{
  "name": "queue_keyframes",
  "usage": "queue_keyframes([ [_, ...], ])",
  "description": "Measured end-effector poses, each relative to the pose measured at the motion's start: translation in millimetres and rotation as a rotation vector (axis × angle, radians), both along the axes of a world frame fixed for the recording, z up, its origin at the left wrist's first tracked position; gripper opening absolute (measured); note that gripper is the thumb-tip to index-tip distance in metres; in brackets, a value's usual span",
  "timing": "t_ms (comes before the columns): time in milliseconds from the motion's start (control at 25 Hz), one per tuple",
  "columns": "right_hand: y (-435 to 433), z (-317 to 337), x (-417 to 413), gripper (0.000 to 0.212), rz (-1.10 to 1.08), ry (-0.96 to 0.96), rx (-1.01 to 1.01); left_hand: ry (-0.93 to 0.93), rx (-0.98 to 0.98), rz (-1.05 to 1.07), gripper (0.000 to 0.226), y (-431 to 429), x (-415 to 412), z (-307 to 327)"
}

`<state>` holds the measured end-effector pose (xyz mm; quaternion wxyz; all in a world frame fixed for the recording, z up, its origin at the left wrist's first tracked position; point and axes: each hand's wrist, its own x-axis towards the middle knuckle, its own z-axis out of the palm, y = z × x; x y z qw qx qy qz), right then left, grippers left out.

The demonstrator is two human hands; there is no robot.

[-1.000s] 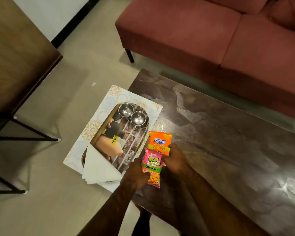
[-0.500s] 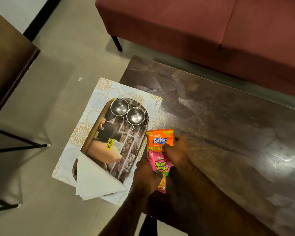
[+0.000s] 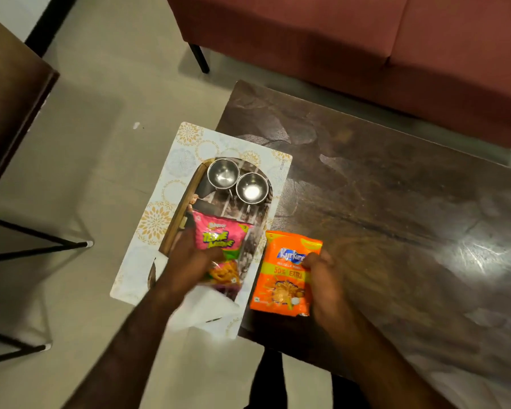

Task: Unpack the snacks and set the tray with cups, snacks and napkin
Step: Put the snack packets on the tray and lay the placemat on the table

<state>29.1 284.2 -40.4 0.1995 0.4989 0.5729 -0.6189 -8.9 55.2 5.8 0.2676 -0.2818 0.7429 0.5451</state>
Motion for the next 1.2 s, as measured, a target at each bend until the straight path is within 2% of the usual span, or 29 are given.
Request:
queue_keyframes([
  [120, -41.2, 3.0, -7.9, 0.022, 0.008, 0.006, -0.072, -0.007, -0.061, 0.047, 0.043, -29.3, -23.2, -3.4],
  [240, -66.0, -2.6, -20.8, 0.029, 0.014, -0.004, -0.090, -0.040, -0.106, 0.000, 0.039, -43.3, -36.9, -14.1],
  [480, -89.9, -11.3, -35.1, 0.028, -0.008, 0.024, -0.018, -0.043, -0.072, -0.156, 0.034, -57.2, -46.3, -29.5],
  [560, -96.7, -14.9, -34.1, 0.024, 0.043, 0.043, 0.049, 0.006, -0.102, -0.242, 0.031, -56.4, -49.4, -30.9],
  [640, -96.9, -16.2, -32.1, 0.022, 0.149, 0.053, 0.157, 0.137, -0.320, -0.425, 0.029, -56.1, -54.1, -31.8],
  [680, -95.8, -16.0, -31.4, 0.028, 0.171, 0.054, 0.184, 0.195, -0.462, -0.518, 0.036, -57.4, -55.8, -32.3],
  [760, -92.8, -17.8, -29.8, 0.042, 0.190, 0.063, 0.181, 0.235, -0.584, -0.540, 0.051, -63.5, -58.7, -33.6],
  [880, -88.3, -22.5, -29.4, 0.042, 0.223, 0.037, 0.079, 0.129, -0.446, -0.335, 0.061, -75.7, -58.6, -39.6],
  [1080, -80.6, -35.2, -31.6, 0.033, 0.146, 0.013, -0.142, 0.012, -0.105, -0.207, 0.047, -87.4, -48.1, -54.9],
  [1200, -78.5, -40.3, -30.4, 0.033, 0.127, 0.004, -0.226, 0.000, -0.076, -0.155, 0.044, -88.5, -46.1, -63.1],
])
